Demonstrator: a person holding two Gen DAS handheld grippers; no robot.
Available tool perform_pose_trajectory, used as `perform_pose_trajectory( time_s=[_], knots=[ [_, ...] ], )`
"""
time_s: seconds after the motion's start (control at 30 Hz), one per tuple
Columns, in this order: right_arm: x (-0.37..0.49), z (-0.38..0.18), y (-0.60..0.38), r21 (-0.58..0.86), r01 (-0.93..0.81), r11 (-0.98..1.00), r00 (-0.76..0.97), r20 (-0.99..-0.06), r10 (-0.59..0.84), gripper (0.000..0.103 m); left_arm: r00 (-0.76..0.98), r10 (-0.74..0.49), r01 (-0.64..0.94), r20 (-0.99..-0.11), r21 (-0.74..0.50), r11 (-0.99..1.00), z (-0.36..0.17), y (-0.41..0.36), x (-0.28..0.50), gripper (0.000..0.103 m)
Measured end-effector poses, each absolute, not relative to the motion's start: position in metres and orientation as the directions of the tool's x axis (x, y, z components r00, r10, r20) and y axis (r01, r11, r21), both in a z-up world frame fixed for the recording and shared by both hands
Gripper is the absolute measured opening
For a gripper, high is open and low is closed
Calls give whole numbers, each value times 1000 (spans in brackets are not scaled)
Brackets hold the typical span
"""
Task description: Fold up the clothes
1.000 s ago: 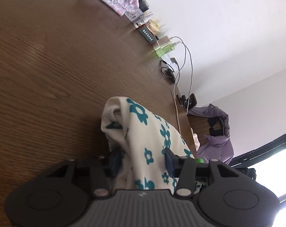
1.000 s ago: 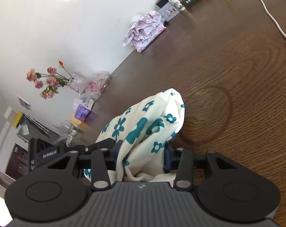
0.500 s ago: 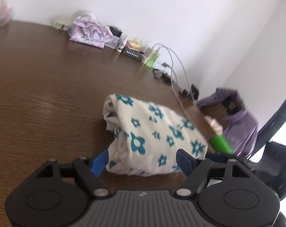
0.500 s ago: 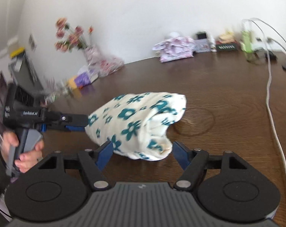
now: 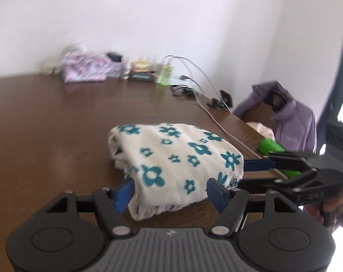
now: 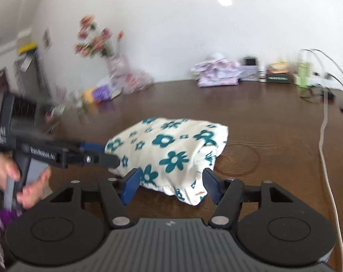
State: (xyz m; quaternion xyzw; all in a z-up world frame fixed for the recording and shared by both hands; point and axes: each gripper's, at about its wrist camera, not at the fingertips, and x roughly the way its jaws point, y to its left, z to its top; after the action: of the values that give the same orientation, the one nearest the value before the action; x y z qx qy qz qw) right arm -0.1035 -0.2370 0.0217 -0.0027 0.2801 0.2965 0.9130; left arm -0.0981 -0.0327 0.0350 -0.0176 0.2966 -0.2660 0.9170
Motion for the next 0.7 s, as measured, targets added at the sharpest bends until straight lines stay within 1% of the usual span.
perform_pose_trajectory(
  time_s=[0.03, 0.07, 0.1, 0.17, 0.23, 0.27, 0.33, 0.37, 0.4, 0.43, 0.47, 0.5, 0.53, 0.57, 0.6, 0.67, 0.7],
  knots=[
    [-99, 18, -235, 149, -556, 817, 654, -529, 542, 33, 686, -468, 469, -557, -155, 870, 33, -38, -97, 47],
    [-95, 14, -234, 141, -568, 811, 641, -542, 543, 23, 684, -457, 463, -568, -147, 874, 31, -39, -95, 47],
    [-93, 11, -235, 154, -562, 812, 639, -542, 545, 9, 677, -467, 457, -569, -172, 873, 29, -37, -95, 47],
    [-92, 8, -238, 185, -545, 818, 644, -533, 549, 9, 662, -478, 440, -578, -217, 871, 30, -28, -94, 46],
    [-100, 12, -236, 183, -533, 826, 658, -524, 540, 11, 682, -463, 398, -566, -244, 884, 39, -15, -95, 48],
    [-105, 14, -235, 185, -532, 827, 663, -517, 542, 13, 711, -437, 359, -551, -250, 899, 48, -9, -95, 55],
    [-113, 15, -230, 223, -524, 822, 664, -497, 558, 15, 763, -397, 301, -511, -263, 917, 68, -5, -91, 61],
    [-116, 15, -225, 234, -522, 820, 662, -496, 563, 16, 776, -413, 317, -476, -270, 909, 77, -9, -88, 66],
    [-121, 15, -220, 222, -529, 819, 664, -493, 562, 21, 778, -434, 348, -453, -265, 899, 83, -19, -85, 69],
    [-125, 14, -215, 207, -537, 818, 667, -489, 562, 31, 770, -452, 387, -450, -233, 892, 86, -37, -78, 73],
    [-131, 15, -212, 174, -544, 821, 681, -481, 553, 37, 762, -448, 420, -468, -170, 892, 85, -57, -71, 73],
    [-136, 16, -212, 137, -539, 831, 705, -468, 533, 46, 757, -428, 444, -494, -92, 891, 81, -76, -65, 73],
    [-141, 16, -213, 99, -530, 842, 729, -454, 513, 51, 753, -406, 467, -518, -15, 884, 76, -95, -59, 72],
    [-140, 15, -216, 87, -526, 846, 735, -453, 504, 55, 742, -391, 481, -544, 27, 876, 70, -106, -54, 72],
    [-138, 14, -219, 78, -523, 849, 739, -454, 497, 57, 726, -382, 488, -572, 36, 872, 62, -111, -50, 71],
    [-130, 11, -224, 84, -523, 848, 738, -455, 499, 56, 691, -370, 498, -621, 38, 866, 47, -117, -43, 71],
    [-124, 9, -224, 101, -541, 835, 721, -456, 522, 51, 684, -372, 495, -627, 25, 868, 40, -114, -43, 70]
  ],
)
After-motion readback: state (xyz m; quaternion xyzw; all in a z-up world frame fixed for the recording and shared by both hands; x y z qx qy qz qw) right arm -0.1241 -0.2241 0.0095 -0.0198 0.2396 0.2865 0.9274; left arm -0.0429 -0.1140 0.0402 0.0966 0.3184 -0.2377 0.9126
